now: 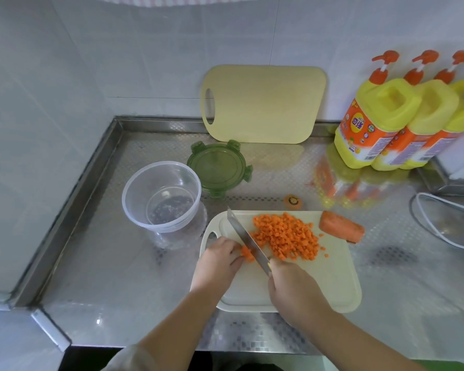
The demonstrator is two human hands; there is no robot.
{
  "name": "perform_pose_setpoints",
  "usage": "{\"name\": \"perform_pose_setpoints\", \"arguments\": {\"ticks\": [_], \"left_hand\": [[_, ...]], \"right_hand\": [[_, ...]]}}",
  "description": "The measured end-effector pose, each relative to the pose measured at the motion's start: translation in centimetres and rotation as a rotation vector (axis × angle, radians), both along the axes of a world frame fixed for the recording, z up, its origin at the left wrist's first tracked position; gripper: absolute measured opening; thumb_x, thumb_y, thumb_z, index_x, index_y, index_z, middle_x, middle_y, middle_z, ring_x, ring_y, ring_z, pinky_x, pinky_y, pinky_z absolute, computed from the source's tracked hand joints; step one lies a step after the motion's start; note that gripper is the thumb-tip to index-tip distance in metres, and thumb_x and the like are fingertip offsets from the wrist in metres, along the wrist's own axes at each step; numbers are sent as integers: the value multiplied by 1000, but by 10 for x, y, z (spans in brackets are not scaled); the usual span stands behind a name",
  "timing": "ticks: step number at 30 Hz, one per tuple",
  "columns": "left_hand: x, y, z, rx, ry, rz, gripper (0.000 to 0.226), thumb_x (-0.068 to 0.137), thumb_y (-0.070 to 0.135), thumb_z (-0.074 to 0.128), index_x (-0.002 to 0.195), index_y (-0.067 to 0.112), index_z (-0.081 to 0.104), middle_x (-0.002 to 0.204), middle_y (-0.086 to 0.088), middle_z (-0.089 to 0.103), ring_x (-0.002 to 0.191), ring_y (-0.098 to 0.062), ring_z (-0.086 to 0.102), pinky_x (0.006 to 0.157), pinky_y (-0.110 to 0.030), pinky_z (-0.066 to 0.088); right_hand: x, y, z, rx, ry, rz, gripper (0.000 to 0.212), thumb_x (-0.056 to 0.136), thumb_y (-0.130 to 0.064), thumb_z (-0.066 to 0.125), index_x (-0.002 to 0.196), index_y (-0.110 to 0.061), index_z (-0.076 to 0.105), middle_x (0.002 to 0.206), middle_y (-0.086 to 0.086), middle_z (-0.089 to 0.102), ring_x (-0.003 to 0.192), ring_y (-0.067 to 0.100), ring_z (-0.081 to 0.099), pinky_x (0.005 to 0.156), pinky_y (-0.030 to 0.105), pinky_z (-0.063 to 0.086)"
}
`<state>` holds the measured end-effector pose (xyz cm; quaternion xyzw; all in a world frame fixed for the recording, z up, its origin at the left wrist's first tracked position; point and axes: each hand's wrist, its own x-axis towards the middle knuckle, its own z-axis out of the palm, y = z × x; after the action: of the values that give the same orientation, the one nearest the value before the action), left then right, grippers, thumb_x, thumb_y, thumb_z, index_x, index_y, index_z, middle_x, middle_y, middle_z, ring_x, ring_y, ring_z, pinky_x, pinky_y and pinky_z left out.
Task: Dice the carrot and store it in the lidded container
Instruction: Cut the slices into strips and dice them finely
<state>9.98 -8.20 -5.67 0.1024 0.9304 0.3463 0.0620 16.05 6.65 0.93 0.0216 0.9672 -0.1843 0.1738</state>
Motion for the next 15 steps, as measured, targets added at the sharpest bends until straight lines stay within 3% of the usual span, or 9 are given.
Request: {"name": "perform_pose_setpoints", "arguments": {"ticks": [4,8,12,15], "left_hand": [[-2,2,-4,-61,-22,15,23,87,34,65,102,17,68,105,6,55,101,-12,52,77,-24,44],[-3,4,-7,-53,-18,16,26,87,38,66,100,15,71,103,6,56,104,-11,50,76,-18,40],[-2,5,-14,-84,-19,23,30,87,40,65,96,12,71,99,3,58,109,-15,47,83,-22,43],[-3,5,-14,-81,-41,32,32,87,40,65,96,10,69,99,1,57,107,-16,47,83,-26,44]], "right_hand": [[2,-6,-2,5,-21,-5,24,97,-10,36,117,-15,47,90,0,52,78,18,53,64,25,36],[2,-9,-7,28,-36,-16,24,95,-8,38,117,-15,46,93,0,54,80,20,56,64,25,36],[-2,-12,-11,42,-36,-17,28,95,-6,40,120,-14,46,103,2,59,73,16,47,52,21,31],[-5,-13,-13,64,-59,-18,27,94,-4,41,118,-13,47,104,3,59,74,18,48,59,23,35]]}}
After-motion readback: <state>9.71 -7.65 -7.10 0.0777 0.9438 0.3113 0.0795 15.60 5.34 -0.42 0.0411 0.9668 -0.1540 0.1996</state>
